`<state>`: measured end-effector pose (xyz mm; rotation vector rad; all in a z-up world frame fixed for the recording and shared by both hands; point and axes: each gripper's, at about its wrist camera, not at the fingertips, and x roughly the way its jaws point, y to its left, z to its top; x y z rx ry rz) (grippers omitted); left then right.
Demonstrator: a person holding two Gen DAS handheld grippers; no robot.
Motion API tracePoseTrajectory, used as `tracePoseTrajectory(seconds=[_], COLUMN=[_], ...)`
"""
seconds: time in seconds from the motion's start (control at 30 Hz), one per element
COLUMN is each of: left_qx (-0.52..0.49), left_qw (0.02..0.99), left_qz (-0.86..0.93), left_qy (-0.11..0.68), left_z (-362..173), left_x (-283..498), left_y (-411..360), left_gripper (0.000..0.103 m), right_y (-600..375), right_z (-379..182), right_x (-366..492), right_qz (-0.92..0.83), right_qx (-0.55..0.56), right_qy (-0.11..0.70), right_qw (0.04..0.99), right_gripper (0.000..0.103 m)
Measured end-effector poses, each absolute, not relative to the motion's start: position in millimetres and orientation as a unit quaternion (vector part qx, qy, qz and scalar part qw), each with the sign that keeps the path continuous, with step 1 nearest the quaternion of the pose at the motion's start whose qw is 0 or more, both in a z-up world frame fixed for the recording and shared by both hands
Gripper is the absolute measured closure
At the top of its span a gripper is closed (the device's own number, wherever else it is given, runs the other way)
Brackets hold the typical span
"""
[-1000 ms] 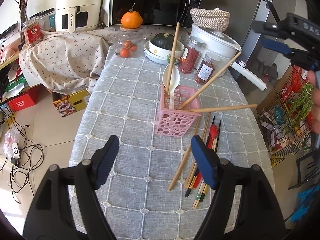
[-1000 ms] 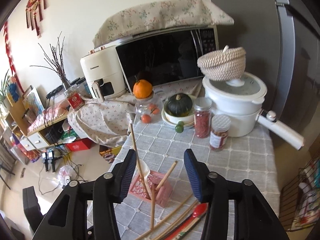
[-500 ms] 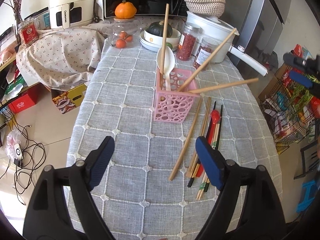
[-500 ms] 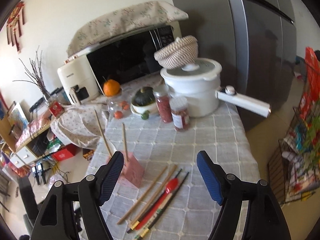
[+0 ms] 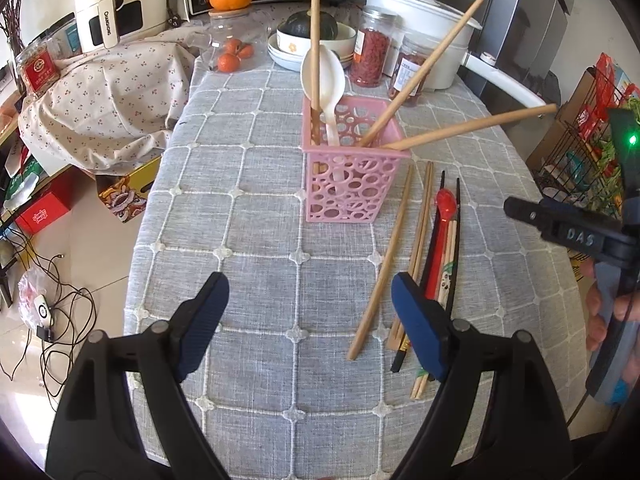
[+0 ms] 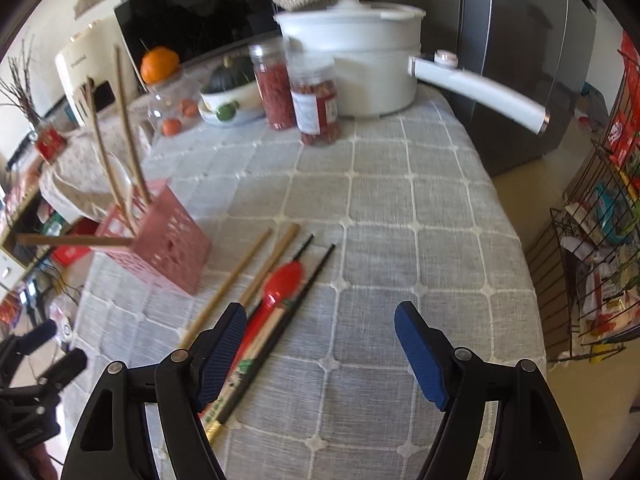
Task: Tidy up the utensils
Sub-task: 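Move the right tool to a black chopstick and grasp it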
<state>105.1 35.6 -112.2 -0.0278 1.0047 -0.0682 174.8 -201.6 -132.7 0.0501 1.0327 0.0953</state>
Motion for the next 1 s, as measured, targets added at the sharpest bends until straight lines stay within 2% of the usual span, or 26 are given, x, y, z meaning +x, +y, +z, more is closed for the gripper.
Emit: tracePoseTrajectory(seconds=[0.33,0.7,0.83,0.9,0.97,1.0], left_qx=[-0.013,-0.01,-0.006,-0.004,-0.002,-0.001], left_qw=[0.868,0.865,0.865,0.864,0.863,0.863], left_qz=[-0.035,-0.04,-0.042,-0.045,-0.051,-0.055], left_qy=[0.495,0.5,0.501,0.502,0.502,0.503], left_z=[-120,-123,-124,-124,-124,-124], left_x=[110,111,110,109,108,107], left_y=[33,31,31,31,30,29], left_gripper=[0.02,0.02,0.02,0.02,0.02,0.02], right_y=[-203,-189,-178,-176,-174,-173], right_z=[-182,-196,-198,-197,-195,-194], right_x=[199,213,214,215,215,214], right_qz=[0.016,0.007,-0.009,-0.006,-0.002,0.003], right_qx=[0.031,0.02,-0.014,-0.006,-0.008,-0.008], right_qy=[0.55,0.557,0.557,0.56,0.562,0.565], right_qw=[0.835,0.83,0.83,0.829,0.827,0.825], right_gripper=[0.025,0.025,0.026,0.034,0.058,0.065])
